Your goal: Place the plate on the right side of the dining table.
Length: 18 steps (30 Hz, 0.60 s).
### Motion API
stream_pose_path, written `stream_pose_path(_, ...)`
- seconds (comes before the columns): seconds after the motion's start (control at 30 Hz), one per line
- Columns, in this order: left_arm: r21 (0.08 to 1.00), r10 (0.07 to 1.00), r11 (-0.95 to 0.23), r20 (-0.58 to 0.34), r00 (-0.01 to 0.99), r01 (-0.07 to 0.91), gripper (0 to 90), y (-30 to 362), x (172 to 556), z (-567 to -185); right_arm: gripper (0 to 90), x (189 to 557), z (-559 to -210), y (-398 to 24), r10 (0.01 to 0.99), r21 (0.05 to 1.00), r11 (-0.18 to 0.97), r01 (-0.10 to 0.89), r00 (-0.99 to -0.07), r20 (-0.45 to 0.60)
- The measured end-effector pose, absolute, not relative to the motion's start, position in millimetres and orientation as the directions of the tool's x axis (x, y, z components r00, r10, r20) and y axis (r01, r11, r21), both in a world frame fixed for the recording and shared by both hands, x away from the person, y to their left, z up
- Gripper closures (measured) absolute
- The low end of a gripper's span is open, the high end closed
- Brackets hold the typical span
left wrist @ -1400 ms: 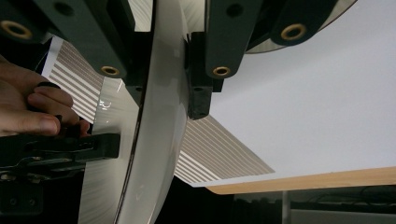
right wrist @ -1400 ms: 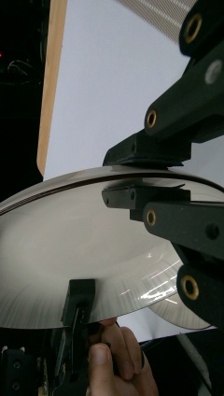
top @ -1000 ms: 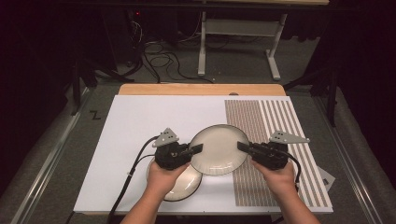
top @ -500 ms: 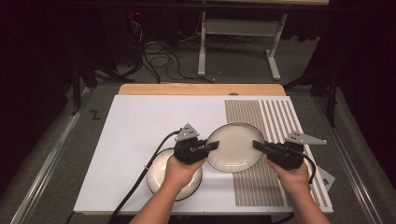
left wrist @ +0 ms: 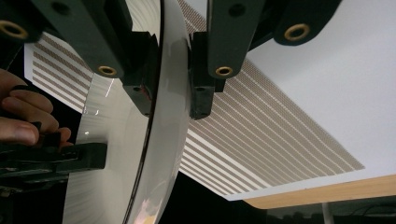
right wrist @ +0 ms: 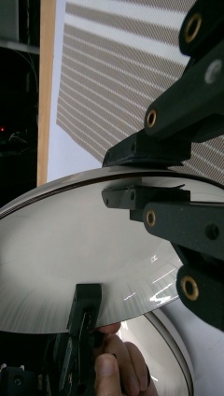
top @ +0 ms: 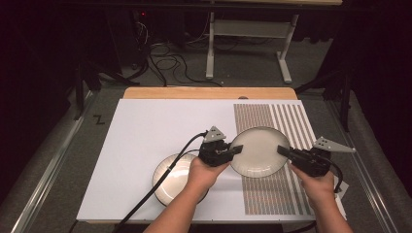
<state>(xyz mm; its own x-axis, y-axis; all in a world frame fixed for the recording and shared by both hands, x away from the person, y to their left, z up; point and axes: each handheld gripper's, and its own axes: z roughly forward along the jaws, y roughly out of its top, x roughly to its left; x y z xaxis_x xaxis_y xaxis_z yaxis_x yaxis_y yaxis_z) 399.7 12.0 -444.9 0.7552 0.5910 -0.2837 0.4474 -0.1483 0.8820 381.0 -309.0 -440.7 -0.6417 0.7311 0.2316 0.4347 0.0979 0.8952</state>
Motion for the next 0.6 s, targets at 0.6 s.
stream_pose_path(0.6, 0.874, 0.57, -0.18, -0.282, 0.772, 0.452, 74.3, -35.4, 422.4, -453.5, 82.8, 377.5, -450.8, -352.2, 0.787, 0.904, 0.047, 0.426, -0.573, 0.229)
